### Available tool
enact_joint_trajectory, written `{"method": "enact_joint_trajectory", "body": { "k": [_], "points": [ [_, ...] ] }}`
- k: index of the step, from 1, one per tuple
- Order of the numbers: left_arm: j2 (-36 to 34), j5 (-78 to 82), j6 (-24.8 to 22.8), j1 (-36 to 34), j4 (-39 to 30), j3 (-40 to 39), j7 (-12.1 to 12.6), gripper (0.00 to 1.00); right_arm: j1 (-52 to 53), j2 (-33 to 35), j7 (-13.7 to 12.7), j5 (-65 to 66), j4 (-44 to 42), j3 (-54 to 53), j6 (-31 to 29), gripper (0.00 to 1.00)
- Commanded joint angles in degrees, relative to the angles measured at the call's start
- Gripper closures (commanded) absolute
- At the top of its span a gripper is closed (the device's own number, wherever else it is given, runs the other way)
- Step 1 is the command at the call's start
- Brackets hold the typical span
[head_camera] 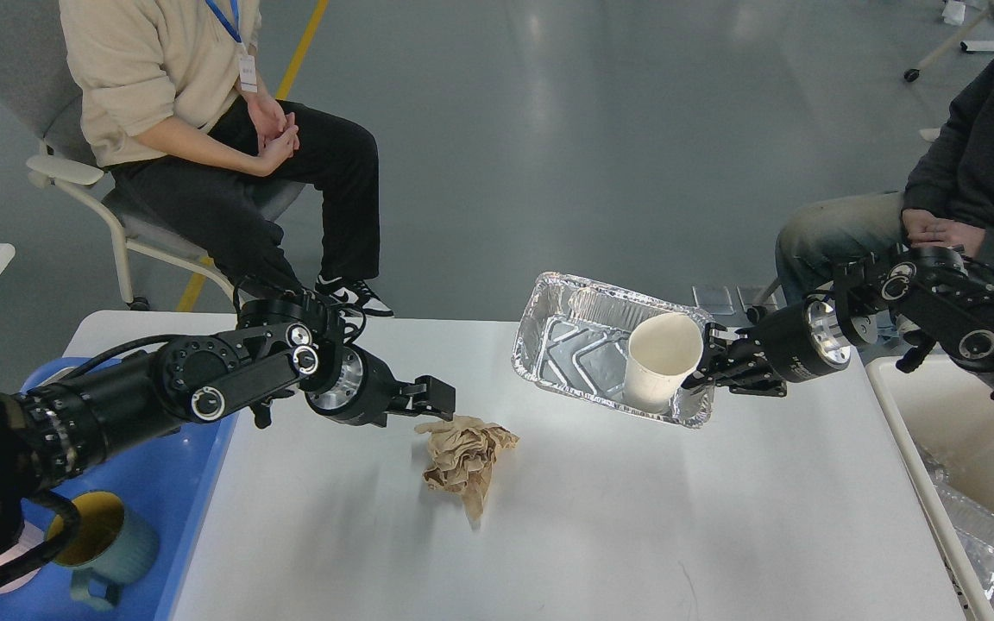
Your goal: Tidy desktop
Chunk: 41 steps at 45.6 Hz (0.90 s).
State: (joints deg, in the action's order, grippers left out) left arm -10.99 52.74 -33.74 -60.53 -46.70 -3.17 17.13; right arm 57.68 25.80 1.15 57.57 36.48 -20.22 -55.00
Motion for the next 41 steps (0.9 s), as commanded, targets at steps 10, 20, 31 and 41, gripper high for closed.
{"method": "enact_joint_trajectory", "body": {
  "k": [10,20,31,41],
  "points": [
    [12.65,5.18,5.26,3.4,11.36,0.98,-3.34,0.04,0.15,-0.13,0.0,0.0,0.26,-0.17,0.0,1.0],
    [14.59,8.52,8.59,4.81,13.56,2.56,-3.6,0.05,0.06,-0.05,0.0,-0.09,0.44,-0.26,0.0,1.0],
    [15.47,8.61,11.32,6.04,13.65,5.55,-3.6,0.06,-0.2,-0.13,0.0,-0.18,0.61,-0.26,0.0,1.0],
    [17.05,8.7,11.59,6.31,13.65,8.62,-3.6,0.3,-0.29,-0.05,0.08,-0.26,0.7,-0.52,0.0,1.0]
  ]
}}
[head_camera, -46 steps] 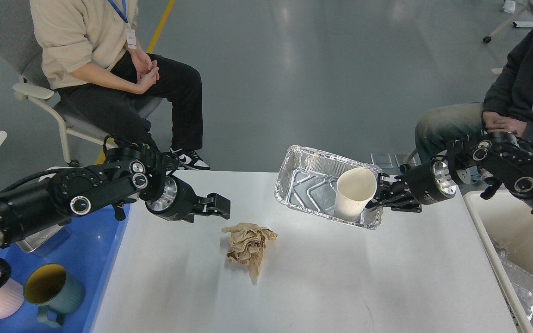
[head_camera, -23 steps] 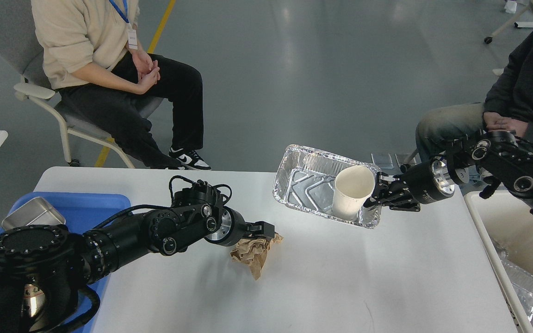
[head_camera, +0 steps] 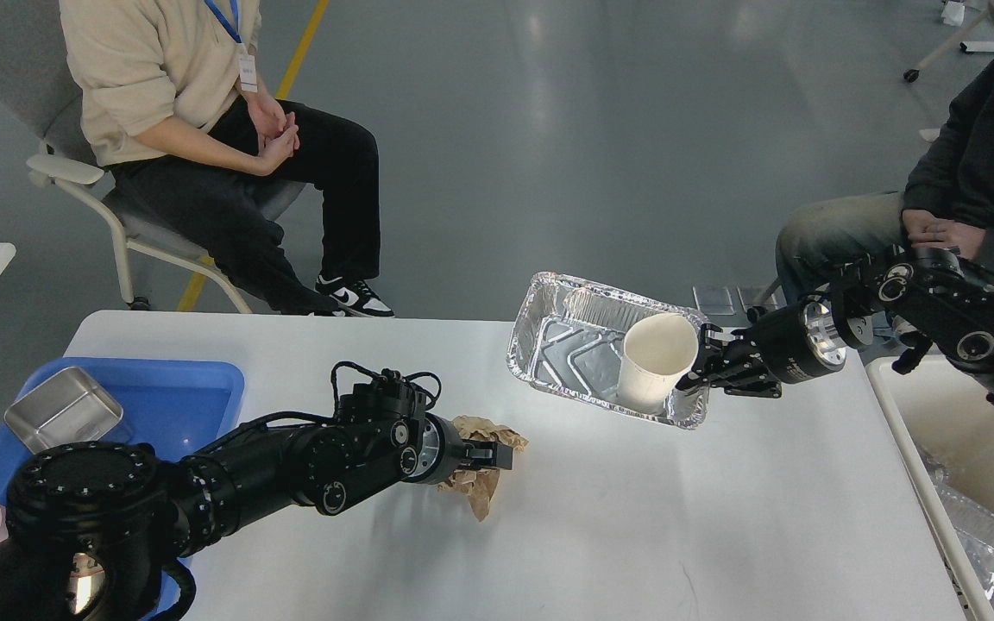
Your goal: Tidy desktop
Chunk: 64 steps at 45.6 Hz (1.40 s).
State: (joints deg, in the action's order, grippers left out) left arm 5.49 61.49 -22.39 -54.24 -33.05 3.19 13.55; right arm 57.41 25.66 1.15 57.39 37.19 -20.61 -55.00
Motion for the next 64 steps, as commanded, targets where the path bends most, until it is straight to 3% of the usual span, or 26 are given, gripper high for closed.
{"method": "enact_joint_trajectory", "body": {
  "k": [1,11,17,22,33,37,46,55,64],
  "points": [
    [0.83,-0.06,0.24,0.01,0.0,2.7,0.07,0.32,-0.02,0.01,0.08,-0.09,0.08,-0.22,0.0,1.0],
    [1.36,0.47,0.24,-0.34,0.0,3.76,0.43,0.47,-0.72,0.09,0.08,-0.09,0.25,-0.48,0.0,1.0],
    [1.36,0.47,-0.29,-0.43,0.0,3.67,0.69,0.88,-0.81,0.09,0.08,-0.09,0.25,-0.57,0.0,1.0],
    [1.19,0.38,-1.43,-0.78,-0.17,3.58,0.87,0.98,-0.81,0.09,0.17,-0.09,0.25,-0.66,0.0,1.0],
    [-2.15,-0.76,-8.72,-3.76,-4.03,0.69,1.57,1.0,-0.72,0.09,0.17,-0.09,0.25,-0.66,0.0,1.0],
    [-6.36,-1.11,-12.67,-5.08,-8.95,-1.78,3.67,1.0,-0.72,0.09,0.17,-0.09,0.16,-0.66,0.0,1.0],
    [-21.91,-1.11,-22.25,-6.58,-25.56,-7.49,9.74,1.0,-0.55,0.01,0.08,-0.09,0.16,-0.66,0.0,1.0],
    [-41.51,-1.2,-32.18,-8.68,-41.82,-11.18,11.24,1.0,-0.2,0.01,0.08,0.0,0.16,-0.66,0.0,1.0],
    [-51.45,-6.02,-32.61,-17.64,-47.11,-19.09,12.46,1.0,-0.2,-0.08,0.08,0.0,0.25,-0.66,0.0,1.0]
  ]
}}
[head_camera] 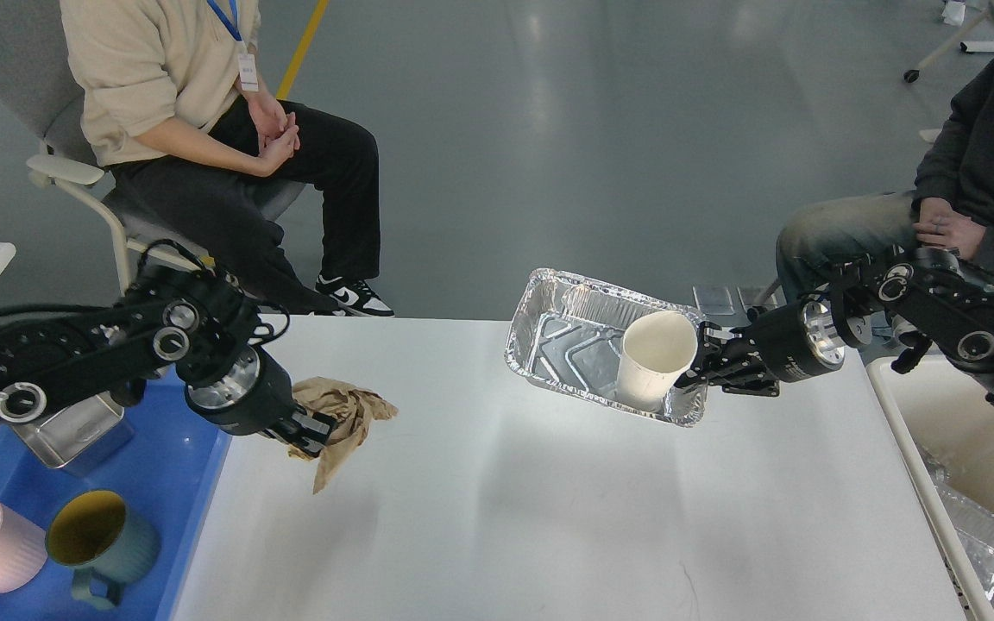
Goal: Tidy desktop
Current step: 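Lift the napkin and drop it into the foil tray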
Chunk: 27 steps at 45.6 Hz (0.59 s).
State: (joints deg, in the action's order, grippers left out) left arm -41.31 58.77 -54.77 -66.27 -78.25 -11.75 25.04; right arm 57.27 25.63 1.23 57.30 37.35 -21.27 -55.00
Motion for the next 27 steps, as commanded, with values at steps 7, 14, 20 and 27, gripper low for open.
{"method": "enact_joint_trajectory", "body": {
  "k": [7,14,20,27],
  "points": [
    [-5.72,-11.82,-0.23,-18.78,-1.82,-4.68,1.77,1.0,0.12,-0.32,-0.08,0.09,0.09,0.01,0.0,1.0],
    [-5.01,-17.54,-0.23,-29.78,-1.12,-3.72,1.77,1.0,0.39,-0.49,-0.08,0.09,0.09,0.01,0.0,1.0],
    [-2.47,-22.9,-0.23,-38.92,1.25,-0.12,1.77,1.0,0.47,-0.49,-0.08,0.09,0.09,0.01,0.0,1.0],
    [1.66,-27.13,-0.23,-45.26,6.78,5.69,1.68,1.0,0.56,-0.49,-0.08,0.0,0.18,0.01,0.0,1.0]
  ]
}}
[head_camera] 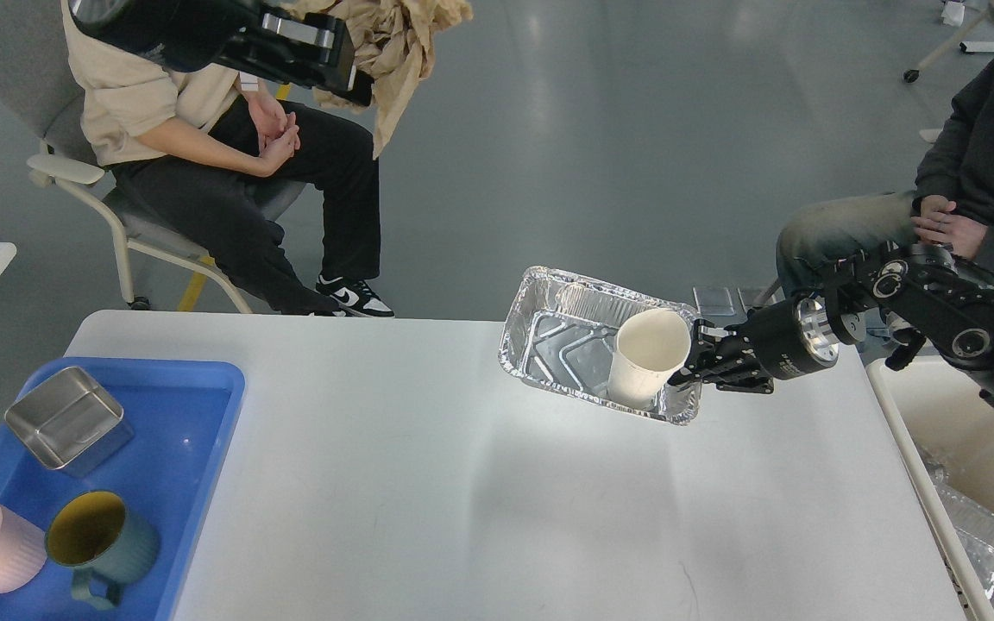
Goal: Tidy desktop
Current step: 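Lift the napkin and drop it into the foil tray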
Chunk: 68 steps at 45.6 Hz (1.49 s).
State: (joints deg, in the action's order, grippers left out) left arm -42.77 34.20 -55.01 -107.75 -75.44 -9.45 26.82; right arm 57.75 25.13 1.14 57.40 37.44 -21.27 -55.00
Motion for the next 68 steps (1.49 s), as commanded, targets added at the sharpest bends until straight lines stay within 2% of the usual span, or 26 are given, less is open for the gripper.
{"method": "enact_joint_trajectory", "body": {
  "k": [1,8,19,20,21,25,31,38,58,63,68],
  "points": [
    [4.27,-2.47,0.01,-3.6,4.94,3.56,-0.1,1.0,0.09,0.01,0.0,-0.09,0.09,0.0,0.0,1.0],
    [14.11,-1.5,0.01,-0.36,12.06,4.35,0.07,1.0,0.44,0.45,0.0,-0.09,0.52,0.0,0.0,1.0],
    [32.21,5.51,0.01,12.12,26.38,3.83,-1.24,1.0,0.44,1.85,0.0,-0.09,2.72,0.0,0.0,1.0],
    [33.79,7.09,0.01,13.78,28.22,3.39,-1.68,1.0,0.44,1.85,-0.09,-0.18,2.72,0.0,0.0,1.0],
    [37.55,10.5,0.95,16.84,32.33,2.6,-3.69,1.0,0.35,1.94,0.0,-0.18,2.81,0.0,0.0,1.0],
    [42.85,14.66,4.81,19.51,38.25,2.25,-7.74,1.0,0.26,2.29,0.0,-0.18,2.9,0.0,0.0,1.0],
    [48.22,16.16,10.0,22.76,43.88,3.12,-10.56,1.0,0.09,2.73,0.0,-0.18,2.99,0.0,0.0,1.0],
    [51.21,17.3,13.08,25.05,46.34,3.74,-11.79,1.0,0.0,2.73,0.0,-0.18,2.99,0.0,0.0,1.0],
    [52.53,18.62,15.02,27.69,46.26,4.44,-12.5,0.99,0.09,2.38,0.0,-0.18,2.9,0.0,0.0,1.0],
    [53.32,18.62,15.02,27.69,46.26,4.44,-12.5,0.98,0.17,2.38,0.0,-0.09,2.9,0.0,0.0,1.0],
    [53.32,18.54,15.02,27.69,46.26,4.35,-12.49,0.89,0.09,2.38,0.0,-0.09,2.9,0.0,0.0,1.0]
  ]
}}
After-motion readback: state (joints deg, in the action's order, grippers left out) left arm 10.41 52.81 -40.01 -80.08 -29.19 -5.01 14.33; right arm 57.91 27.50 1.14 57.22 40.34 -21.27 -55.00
